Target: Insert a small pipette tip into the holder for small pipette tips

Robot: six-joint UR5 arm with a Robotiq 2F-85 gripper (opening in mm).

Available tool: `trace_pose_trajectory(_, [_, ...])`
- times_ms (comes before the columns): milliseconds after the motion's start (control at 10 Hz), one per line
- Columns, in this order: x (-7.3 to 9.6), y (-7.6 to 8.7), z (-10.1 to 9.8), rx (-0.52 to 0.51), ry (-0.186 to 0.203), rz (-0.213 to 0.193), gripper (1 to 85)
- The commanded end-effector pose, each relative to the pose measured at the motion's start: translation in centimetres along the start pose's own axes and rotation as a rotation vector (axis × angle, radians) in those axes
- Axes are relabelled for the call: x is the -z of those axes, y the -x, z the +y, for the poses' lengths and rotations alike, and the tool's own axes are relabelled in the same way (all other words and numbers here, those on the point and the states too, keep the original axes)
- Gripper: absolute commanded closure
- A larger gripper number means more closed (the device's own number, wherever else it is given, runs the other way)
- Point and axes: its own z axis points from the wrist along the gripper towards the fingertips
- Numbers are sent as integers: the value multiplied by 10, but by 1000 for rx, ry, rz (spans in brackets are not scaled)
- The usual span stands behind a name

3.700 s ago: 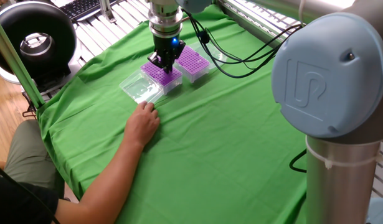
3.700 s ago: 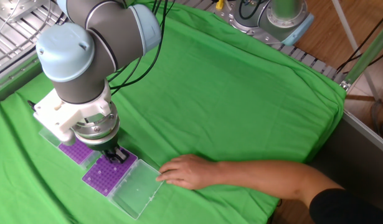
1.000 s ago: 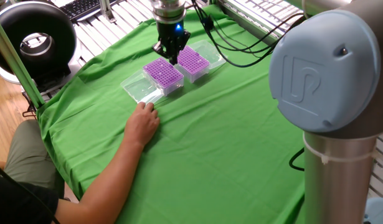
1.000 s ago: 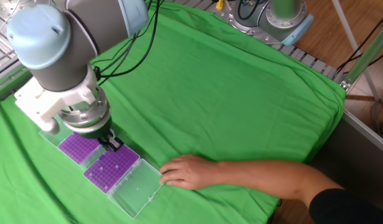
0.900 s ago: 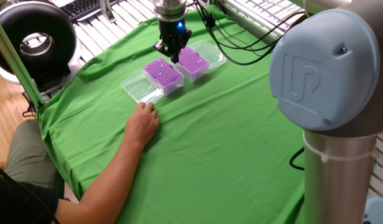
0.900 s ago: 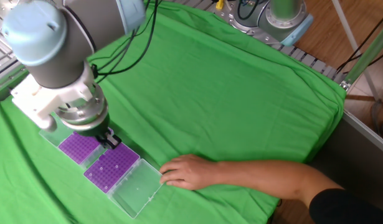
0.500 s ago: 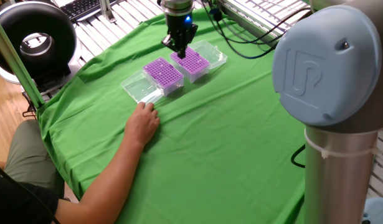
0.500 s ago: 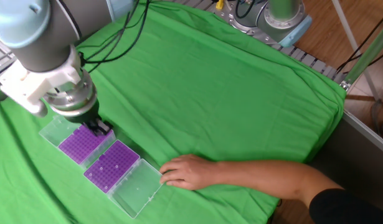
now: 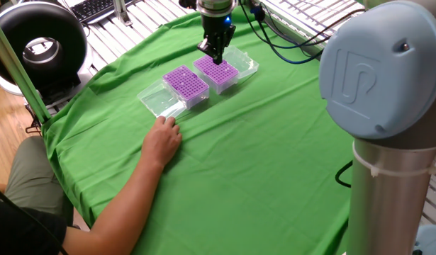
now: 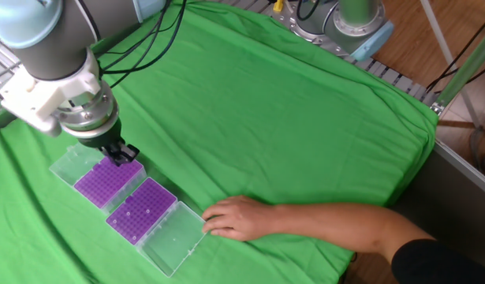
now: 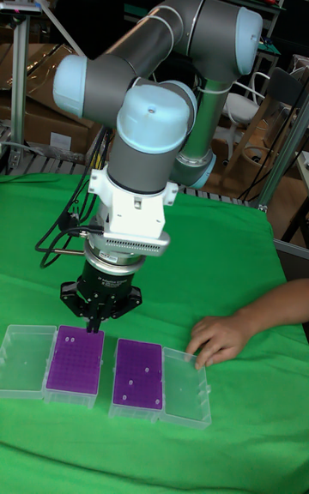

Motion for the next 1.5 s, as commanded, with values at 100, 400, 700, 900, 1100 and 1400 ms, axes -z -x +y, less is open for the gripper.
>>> trace_pose_trajectory(100, [-6,1,-7,31,6,-22,847])
trace_pose_trajectory(400, [-7,3,-8,43,11,-29,847])
trace_pose_trajectory(700, [-9,6,-8,41,16,-35,847])
trace_pose_trajectory(900, [-11,5,-8,44,17,-38,847])
trace_pose_trajectory(1100, [-12,6,-9,47,19,-45,847])
trace_pose_trajectory(1400, [-13,6,-9,49,22,-47,847])
